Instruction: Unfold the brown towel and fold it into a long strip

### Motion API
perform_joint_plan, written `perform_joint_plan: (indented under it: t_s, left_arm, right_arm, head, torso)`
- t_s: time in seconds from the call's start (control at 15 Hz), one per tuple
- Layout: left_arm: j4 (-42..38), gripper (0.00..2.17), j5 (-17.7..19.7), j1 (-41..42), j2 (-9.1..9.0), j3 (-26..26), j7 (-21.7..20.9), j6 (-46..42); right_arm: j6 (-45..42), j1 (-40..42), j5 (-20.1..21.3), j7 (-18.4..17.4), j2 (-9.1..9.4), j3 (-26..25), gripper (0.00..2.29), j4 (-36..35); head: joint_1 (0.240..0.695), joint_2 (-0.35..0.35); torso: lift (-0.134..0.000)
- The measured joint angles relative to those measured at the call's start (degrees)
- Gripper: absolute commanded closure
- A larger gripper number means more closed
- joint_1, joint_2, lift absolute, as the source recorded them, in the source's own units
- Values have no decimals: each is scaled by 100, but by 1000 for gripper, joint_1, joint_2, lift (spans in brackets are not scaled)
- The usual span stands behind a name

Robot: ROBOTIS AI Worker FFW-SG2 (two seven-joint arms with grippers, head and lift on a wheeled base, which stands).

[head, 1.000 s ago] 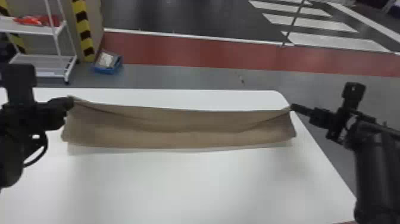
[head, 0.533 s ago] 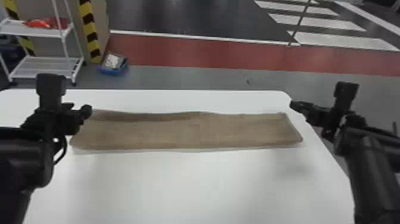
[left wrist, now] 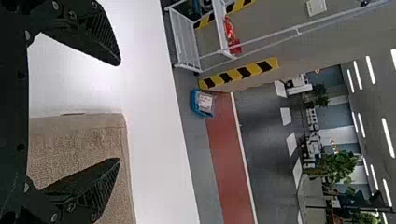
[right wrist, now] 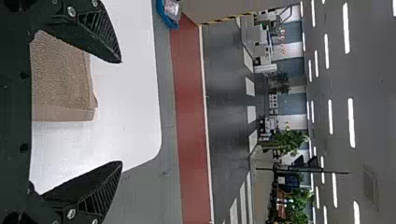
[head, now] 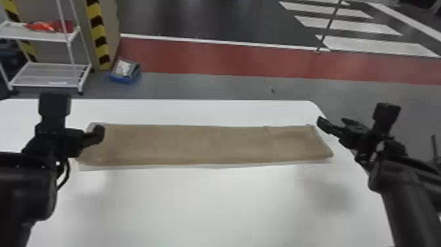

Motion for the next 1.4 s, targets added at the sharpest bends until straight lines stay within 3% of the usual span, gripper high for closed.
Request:
perform_joint_plan:
  t_s: [0.13,0.27,0.4,0.53,0.67,0.87,0.93,1.2,1.4]
  left_arm:
    - [-180,73,371,193,11,217,-120,-21]
    - [-436,73,966,438,18,534,-307,-21]
    - [-870,73,1516,791,20,826,-576,-39]
    - [-1309,70,1805,1225,20,958,-643,-349]
    - [-1681,70,1929,1720,19,889,-660,-877]
    - [-2051,60,1852,2464,-4,480,-668,-2075]
    - [-2115,56,1642,2641,-13,257,-612,-2405]
    - [-2197,56,992,3114,-16,-561,-121,-3346]
    - [-2275,60,774,3325,9,-732,104,-3420]
  right_arm:
    - [152,370,-212,173,-3,-35,90,-406]
    - [390,933,-460,443,11,-210,90,-1072]
    - [746,1659,-741,678,95,-425,90,-2073]
    - [1174,2392,-923,744,394,-611,73,-3322]
    - [1377,3130,-1045,746,887,-659,76,-4603]
    - [1341,4085,-1251,638,1612,-297,87,-6130]
    - [1302,4309,-1251,526,1697,-85,87,-6458]
    - [609,5065,-1153,-480,1744,1090,90,-7046]
    - [-298,5614,-853,-1173,1745,2034,90,-7297]
  head:
    - [695,-182]
    - [695,-188]
    - [695,-195]
    - [695,-194]
    - [695,-170]
    - [695,-136]
    - [695,-132]
    - [695,-120]
    - [695,-59]
  torso:
    - [-123]
    - [-123]
    - [-123]
    - [-123]
    - [-123]
    - [-123]
    - [-123]
    - [-123]
    - [-123]
